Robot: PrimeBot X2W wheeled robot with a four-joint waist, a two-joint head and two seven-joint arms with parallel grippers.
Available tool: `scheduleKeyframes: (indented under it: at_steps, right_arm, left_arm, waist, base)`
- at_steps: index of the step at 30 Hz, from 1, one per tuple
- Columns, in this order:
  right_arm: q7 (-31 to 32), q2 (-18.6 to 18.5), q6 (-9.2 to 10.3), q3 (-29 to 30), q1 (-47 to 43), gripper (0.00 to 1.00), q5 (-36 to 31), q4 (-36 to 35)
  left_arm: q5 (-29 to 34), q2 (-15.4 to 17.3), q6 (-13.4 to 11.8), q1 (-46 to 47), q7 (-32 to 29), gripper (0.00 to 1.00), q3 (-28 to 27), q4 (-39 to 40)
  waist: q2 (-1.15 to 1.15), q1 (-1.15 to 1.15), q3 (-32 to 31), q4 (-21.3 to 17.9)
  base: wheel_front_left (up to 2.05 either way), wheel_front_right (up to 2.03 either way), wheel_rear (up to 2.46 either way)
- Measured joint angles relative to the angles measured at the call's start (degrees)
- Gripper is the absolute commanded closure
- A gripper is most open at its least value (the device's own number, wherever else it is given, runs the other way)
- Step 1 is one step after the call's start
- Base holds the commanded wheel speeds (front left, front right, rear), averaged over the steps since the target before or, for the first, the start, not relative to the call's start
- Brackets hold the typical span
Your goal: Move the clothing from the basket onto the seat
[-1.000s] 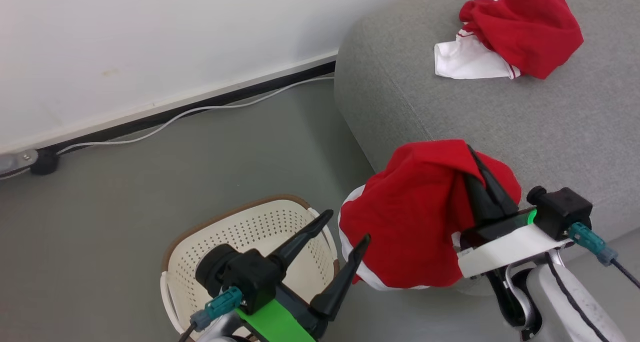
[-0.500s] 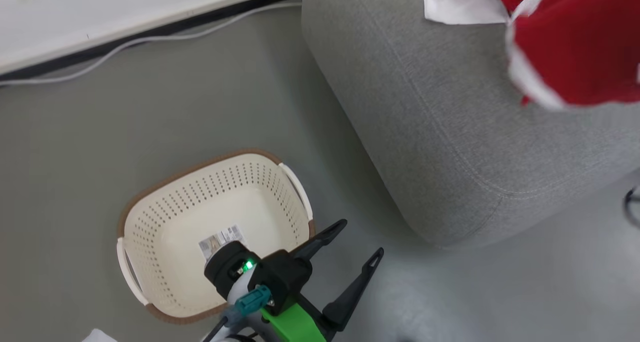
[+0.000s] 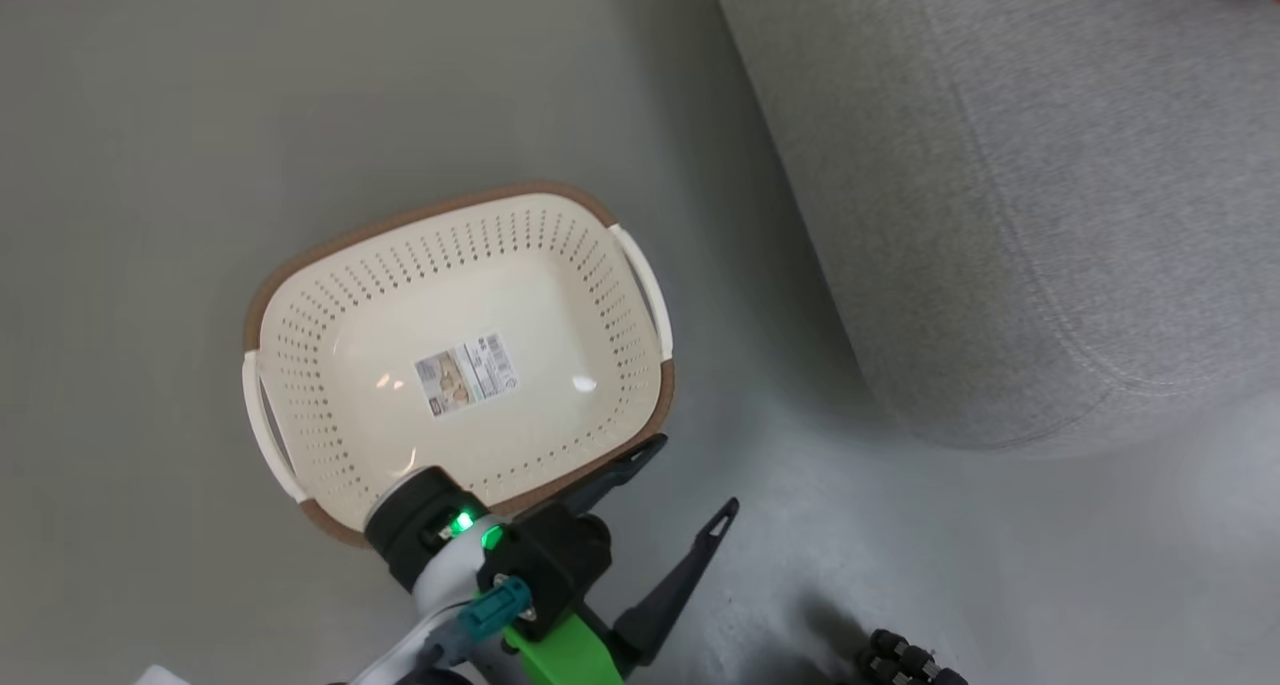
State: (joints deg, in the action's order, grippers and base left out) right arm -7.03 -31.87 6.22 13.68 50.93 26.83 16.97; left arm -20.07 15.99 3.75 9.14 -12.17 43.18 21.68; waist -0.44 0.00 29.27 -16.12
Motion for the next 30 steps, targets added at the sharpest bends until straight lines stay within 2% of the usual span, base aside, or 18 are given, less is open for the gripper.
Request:
scheduleKeyframes:
  at_steps: [9,17,22,28,30]
  right_arm:
    - [-2.43,3.22,-0.04,-3.83,4.57,1.0,-1.56,5.0]
    - [-4.92,10.49,0.02,-6.5,4.99,1.0,-1.11,11.28]
    - [-6.04,15.05,0.55,-7.75,5.03,1.0,-3.3,17.59]
    - [-6.9,15.28,0.87,-6.7,7.38,1.0,-5.14,21.11]
    - [-7.3,15.33,0.87,-6.98,8.42,0.07,-5.76,21.62]
  left_arm:
    - [1.35,4.69,-2.12,-1.47,-3.02,0.0,-3.03,5.47]
    - [3.75,7.12,-4.58,-1.68,-6.0,0.0,-5.64,10.63]
    - [4.14,8.67,-5.26,-1.7,-6.22,0.0,-7.6,11.65]
    - [4.12,9.14,-5.27,-1.7,-6.44,0.0,-8.5,12.21]
    - [4.01,9.18,-5.26,-1.69,-6.34,0.0,-8.68,12.21]
  waist:
    - [0.0,0.0,7.8,0.99]
    - [0.0,0.01,14.38,-0.86]
    - [0.0,0.01,17.75,-2.79]
    - [0.0,0.01,19.58,-5.39]
    - [0.0,0.01,19.65,-6.05]
  base:
    - [0.0,0.0,0.0]
    - [0.0,0.0,0.0]
    - [0.0,0.0,0.0]
    - [0.0,0.0,0.0]
    - [0.0,0.0,0.0]
